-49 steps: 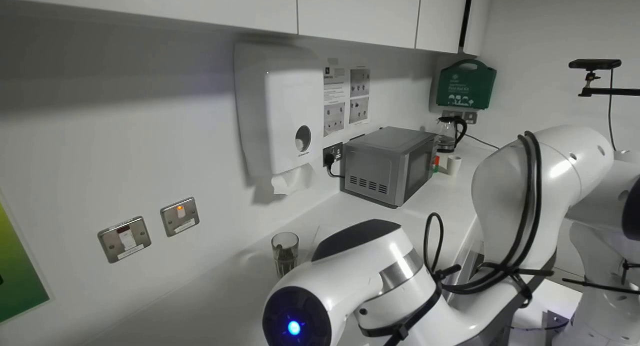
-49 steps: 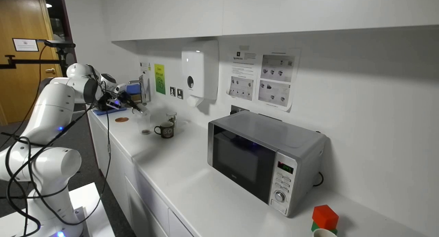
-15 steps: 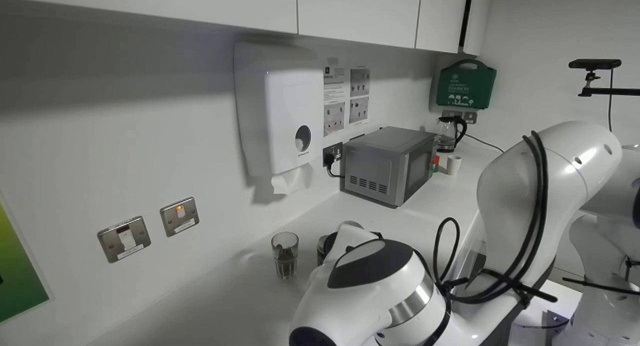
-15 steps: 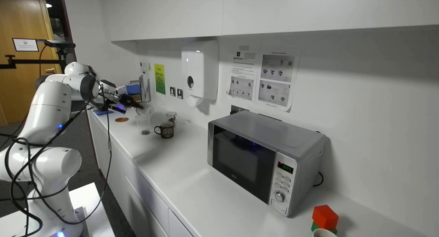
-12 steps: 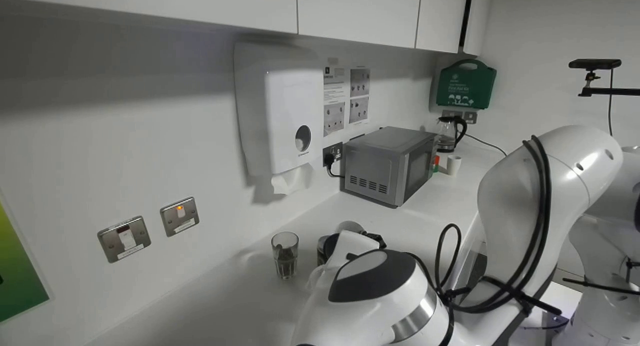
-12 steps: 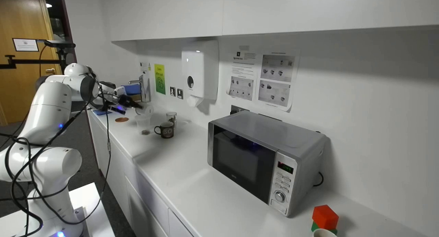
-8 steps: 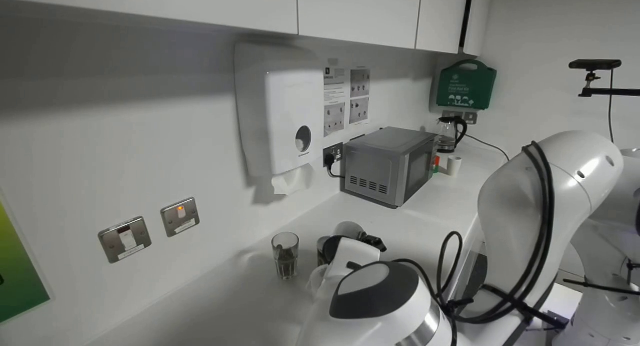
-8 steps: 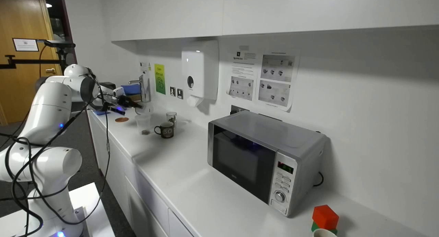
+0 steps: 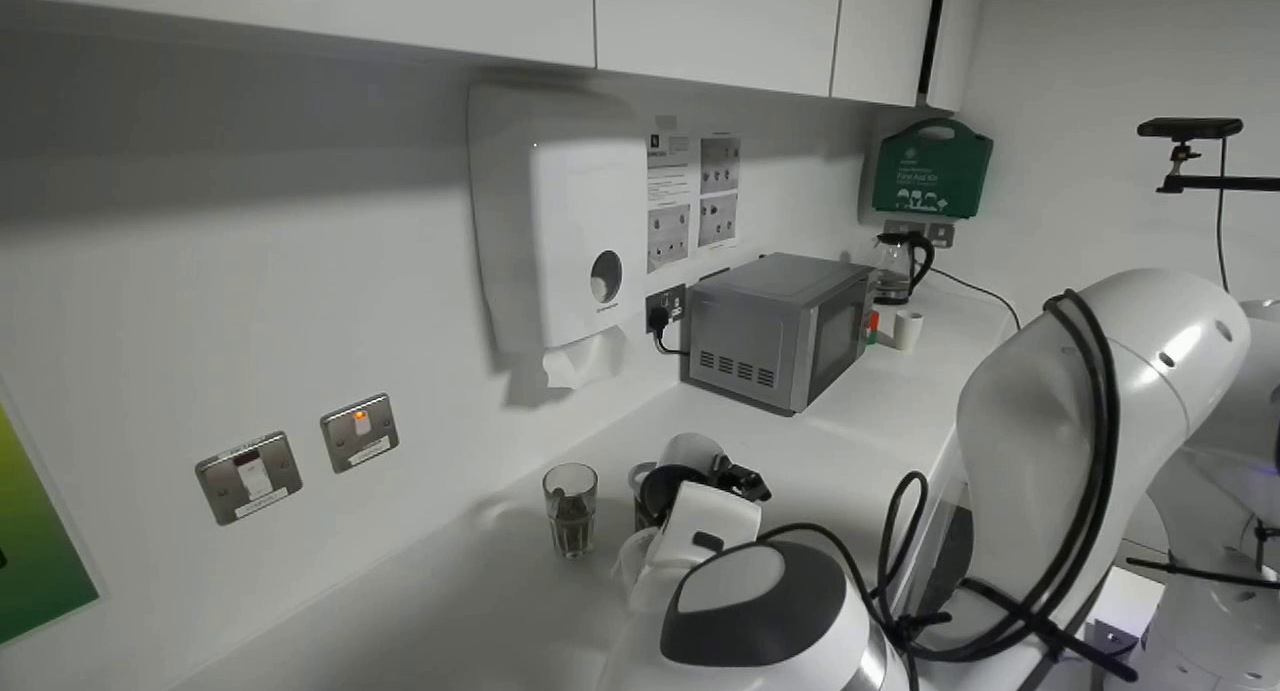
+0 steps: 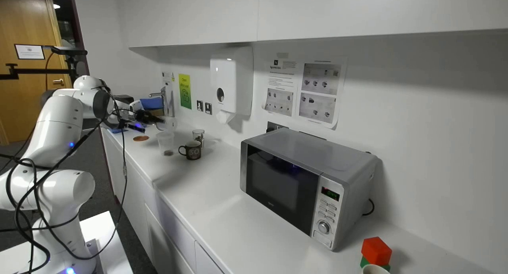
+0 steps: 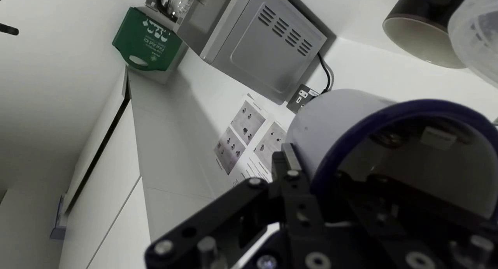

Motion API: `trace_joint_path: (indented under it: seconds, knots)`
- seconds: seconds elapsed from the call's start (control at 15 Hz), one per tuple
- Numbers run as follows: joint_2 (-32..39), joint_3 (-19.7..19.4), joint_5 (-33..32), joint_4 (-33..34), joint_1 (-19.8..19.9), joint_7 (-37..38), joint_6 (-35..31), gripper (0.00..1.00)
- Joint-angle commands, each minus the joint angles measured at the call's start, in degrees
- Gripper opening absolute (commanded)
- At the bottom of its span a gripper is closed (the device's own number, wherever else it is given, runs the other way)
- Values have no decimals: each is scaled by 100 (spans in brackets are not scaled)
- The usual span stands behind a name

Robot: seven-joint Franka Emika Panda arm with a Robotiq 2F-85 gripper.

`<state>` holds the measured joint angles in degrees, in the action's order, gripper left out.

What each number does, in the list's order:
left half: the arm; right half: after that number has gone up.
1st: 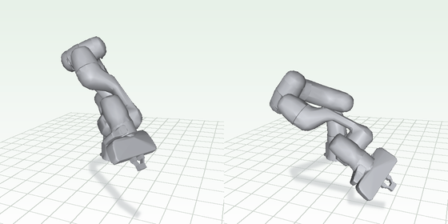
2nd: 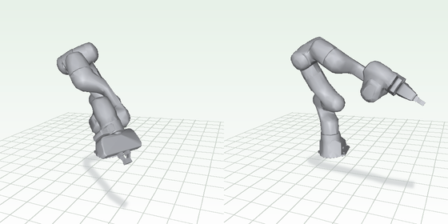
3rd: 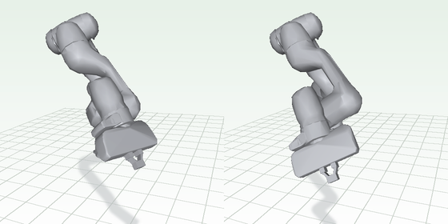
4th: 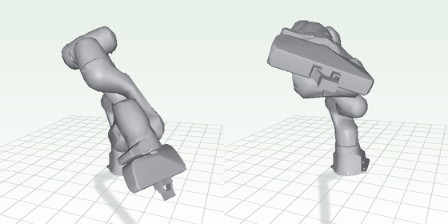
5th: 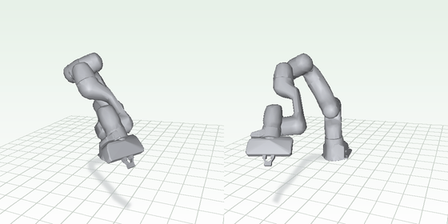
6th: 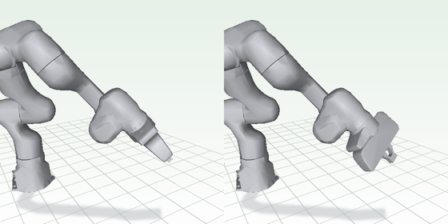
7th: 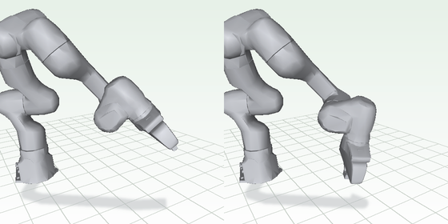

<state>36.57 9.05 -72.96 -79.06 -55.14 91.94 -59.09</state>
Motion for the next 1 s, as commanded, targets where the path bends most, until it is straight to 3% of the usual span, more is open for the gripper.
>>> trace_joint_path:
  seconds: [0.0, 0.93]
  knots:
    - [82, -10, -315, 191, -71, -202, 363, 2]
    - [350, -39, -810, 334, -103, -277, 554, 2]
